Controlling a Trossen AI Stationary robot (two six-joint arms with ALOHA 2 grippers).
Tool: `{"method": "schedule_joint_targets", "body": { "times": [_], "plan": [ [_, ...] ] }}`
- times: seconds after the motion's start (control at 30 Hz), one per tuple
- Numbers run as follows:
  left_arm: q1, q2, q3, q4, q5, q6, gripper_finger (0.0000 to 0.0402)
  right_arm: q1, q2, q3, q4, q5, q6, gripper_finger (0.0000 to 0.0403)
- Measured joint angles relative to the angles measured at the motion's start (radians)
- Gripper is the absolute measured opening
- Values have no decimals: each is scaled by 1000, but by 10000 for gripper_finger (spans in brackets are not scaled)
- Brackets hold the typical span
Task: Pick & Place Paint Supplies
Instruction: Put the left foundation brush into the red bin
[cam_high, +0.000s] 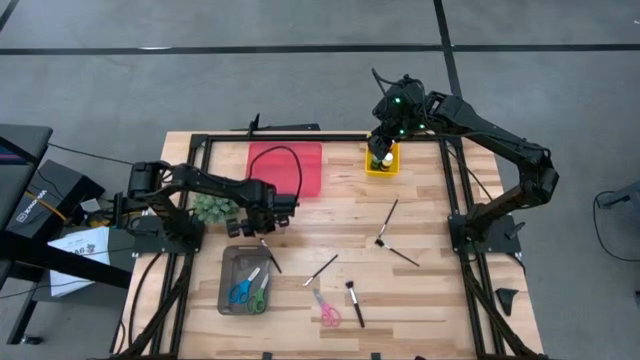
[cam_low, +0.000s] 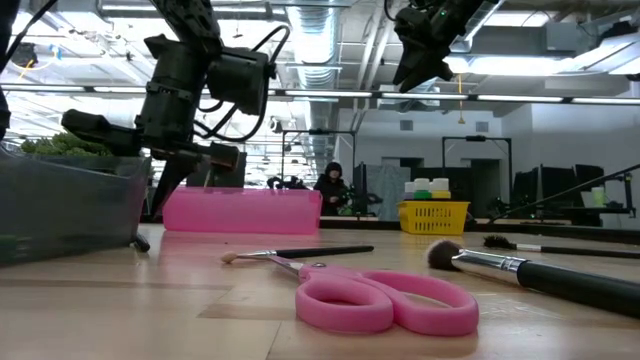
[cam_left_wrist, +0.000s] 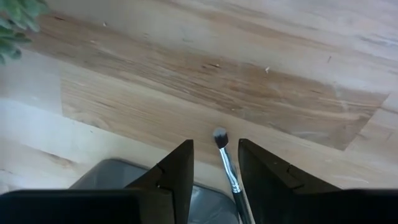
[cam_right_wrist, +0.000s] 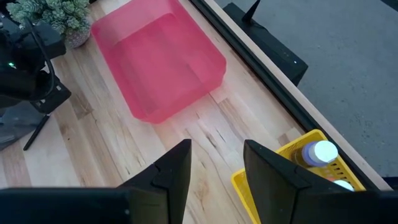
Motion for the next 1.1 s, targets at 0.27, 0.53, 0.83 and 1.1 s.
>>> {"method": "schedule_joint_targets", "body": {
  "times": [0.27,0.53,0.83,1.1],
  "plan": [
    [2,0,-44,47,7,-21,117,8,0,0,0,-4,-12,143],
    [2,0,-70,125,15,-22,117,8,0,0,-3,-4,-16,143],
    [2,0,-78,128,10,-24,117,8,0,0,1,-4,-16,143],
    [0,42,-77,166,39,-22,117,8,0,0,2,-4,-23,143]
  ]
}}
